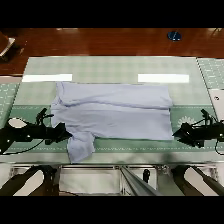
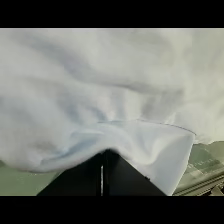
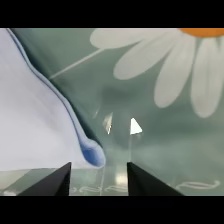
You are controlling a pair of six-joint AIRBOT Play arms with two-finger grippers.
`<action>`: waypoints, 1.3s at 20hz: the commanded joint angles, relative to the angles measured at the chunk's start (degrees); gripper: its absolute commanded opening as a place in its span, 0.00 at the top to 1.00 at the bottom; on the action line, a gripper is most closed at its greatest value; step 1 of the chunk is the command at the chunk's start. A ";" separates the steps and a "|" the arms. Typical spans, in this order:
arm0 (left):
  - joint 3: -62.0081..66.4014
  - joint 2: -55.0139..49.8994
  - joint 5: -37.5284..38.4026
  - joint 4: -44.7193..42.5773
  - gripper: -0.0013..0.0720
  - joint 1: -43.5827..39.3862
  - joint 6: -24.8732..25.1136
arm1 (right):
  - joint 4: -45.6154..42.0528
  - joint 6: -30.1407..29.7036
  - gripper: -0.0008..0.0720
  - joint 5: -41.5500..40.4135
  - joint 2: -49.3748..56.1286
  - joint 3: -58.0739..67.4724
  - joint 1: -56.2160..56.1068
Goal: Fold the shirts.
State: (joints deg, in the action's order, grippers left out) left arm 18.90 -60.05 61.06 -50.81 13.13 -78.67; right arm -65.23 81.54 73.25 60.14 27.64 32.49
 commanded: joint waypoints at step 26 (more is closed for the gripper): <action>42.40 -21.31 -0.68 8.26 0.96 -3.37 2.99 | 27.96 -12.94 0.96 -10.36 19.87 27.32 -10.95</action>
State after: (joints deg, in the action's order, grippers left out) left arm 53.39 -74.11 60.99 -43.92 11.70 -75.66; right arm -42.02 69.76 64.99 75.92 51.48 21.56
